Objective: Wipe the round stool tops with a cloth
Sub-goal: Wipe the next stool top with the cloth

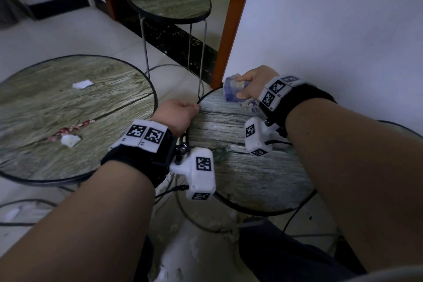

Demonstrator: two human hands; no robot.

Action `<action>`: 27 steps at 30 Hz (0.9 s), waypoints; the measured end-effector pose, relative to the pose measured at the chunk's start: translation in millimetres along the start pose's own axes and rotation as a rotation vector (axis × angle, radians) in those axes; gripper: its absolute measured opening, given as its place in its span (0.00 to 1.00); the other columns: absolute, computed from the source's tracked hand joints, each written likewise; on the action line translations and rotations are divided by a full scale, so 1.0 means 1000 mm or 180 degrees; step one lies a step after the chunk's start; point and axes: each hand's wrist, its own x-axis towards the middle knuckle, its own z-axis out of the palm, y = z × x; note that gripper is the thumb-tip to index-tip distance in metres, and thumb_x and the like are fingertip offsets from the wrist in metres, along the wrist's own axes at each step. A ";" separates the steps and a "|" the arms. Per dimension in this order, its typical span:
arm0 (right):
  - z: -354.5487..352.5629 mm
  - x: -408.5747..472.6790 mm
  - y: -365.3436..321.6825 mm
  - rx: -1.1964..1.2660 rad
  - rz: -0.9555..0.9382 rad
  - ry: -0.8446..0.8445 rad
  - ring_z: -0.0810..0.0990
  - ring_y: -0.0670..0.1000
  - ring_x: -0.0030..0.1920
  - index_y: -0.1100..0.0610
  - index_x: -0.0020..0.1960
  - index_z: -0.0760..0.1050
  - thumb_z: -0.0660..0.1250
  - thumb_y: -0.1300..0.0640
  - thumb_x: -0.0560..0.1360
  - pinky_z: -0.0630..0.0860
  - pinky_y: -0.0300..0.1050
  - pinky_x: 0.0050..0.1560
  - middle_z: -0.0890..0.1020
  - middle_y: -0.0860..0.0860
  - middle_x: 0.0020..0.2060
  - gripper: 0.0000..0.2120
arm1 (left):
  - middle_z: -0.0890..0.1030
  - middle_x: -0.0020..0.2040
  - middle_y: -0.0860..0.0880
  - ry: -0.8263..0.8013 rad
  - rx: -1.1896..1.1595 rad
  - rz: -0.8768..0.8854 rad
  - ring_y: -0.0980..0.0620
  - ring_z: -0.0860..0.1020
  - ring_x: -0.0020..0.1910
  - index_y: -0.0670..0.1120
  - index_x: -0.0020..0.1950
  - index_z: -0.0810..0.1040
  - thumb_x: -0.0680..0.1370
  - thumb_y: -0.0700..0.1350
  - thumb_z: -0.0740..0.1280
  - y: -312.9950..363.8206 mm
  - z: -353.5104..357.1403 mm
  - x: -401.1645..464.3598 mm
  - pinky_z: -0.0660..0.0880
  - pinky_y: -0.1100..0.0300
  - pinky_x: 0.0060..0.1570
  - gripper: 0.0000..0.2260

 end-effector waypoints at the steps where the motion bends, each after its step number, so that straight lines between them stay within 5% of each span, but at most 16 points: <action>1: 0.001 -0.001 0.001 0.0006 0.0007 -0.0005 0.76 0.48 0.48 0.51 0.61 0.78 0.73 0.57 0.70 0.69 0.37 0.46 0.81 0.51 0.53 0.20 | 0.81 0.55 0.48 0.0008 0.0028 0.0016 0.50 0.77 0.53 0.46 0.57 0.81 0.78 0.47 0.64 0.000 0.001 0.000 0.72 0.60 0.55 0.11; 6: 0.006 -0.014 0.009 0.0215 0.0034 0.0050 0.77 0.48 0.47 0.52 0.60 0.80 0.74 0.58 0.69 0.70 0.38 0.46 0.81 0.50 0.47 0.19 | 0.81 0.54 0.47 -0.0004 0.0180 0.0084 0.51 0.76 0.49 0.46 0.56 0.81 0.78 0.47 0.64 0.000 0.001 0.001 0.71 0.61 0.52 0.11; 13: 0.011 -0.035 0.013 0.0310 0.0159 0.0048 0.76 0.47 0.51 0.52 0.62 0.78 0.74 0.57 0.69 0.69 0.38 0.48 0.80 0.50 0.57 0.22 | 0.81 0.55 0.47 0.0029 0.0292 0.0120 0.50 0.77 0.53 0.47 0.56 0.82 0.78 0.48 0.64 0.000 0.000 -0.004 0.71 0.60 0.55 0.11; 20: 0.018 -0.056 0.019 0.0307 0.0240 0.0086 0.76 0.50 0.60 0.51 0.62 0.78 0.75 0.54 0.68 0.72 0.45 0.62 0.77 0.48 0.63 0.23 | 0.81 0.56 0.47 0.0031 0.0297 0.0164 0.50 0.77 0.53 0.46 0.57 0.81 0.78 0.48 0.64 0.001 0.002 -0.009 0.69 0.63 0.52 0.12; 27: 0.022 -0.079 0.022 0.0449 0.0277 0.0118 0.75 0.49 0.61 0.54 0.64 0.76 0.74 0.58 0.70 0.65 0.34 0.52 0.77 0.50 0.63 0.23 | 0.80 0.58 0.47 0.0003 0.0232 0.0160 0.48 0.77 0.58 0.46 0.60 0.80 0.78 0.45 0.65 0.002 0.004 -0.016 0.67 0.65 0.50 0.12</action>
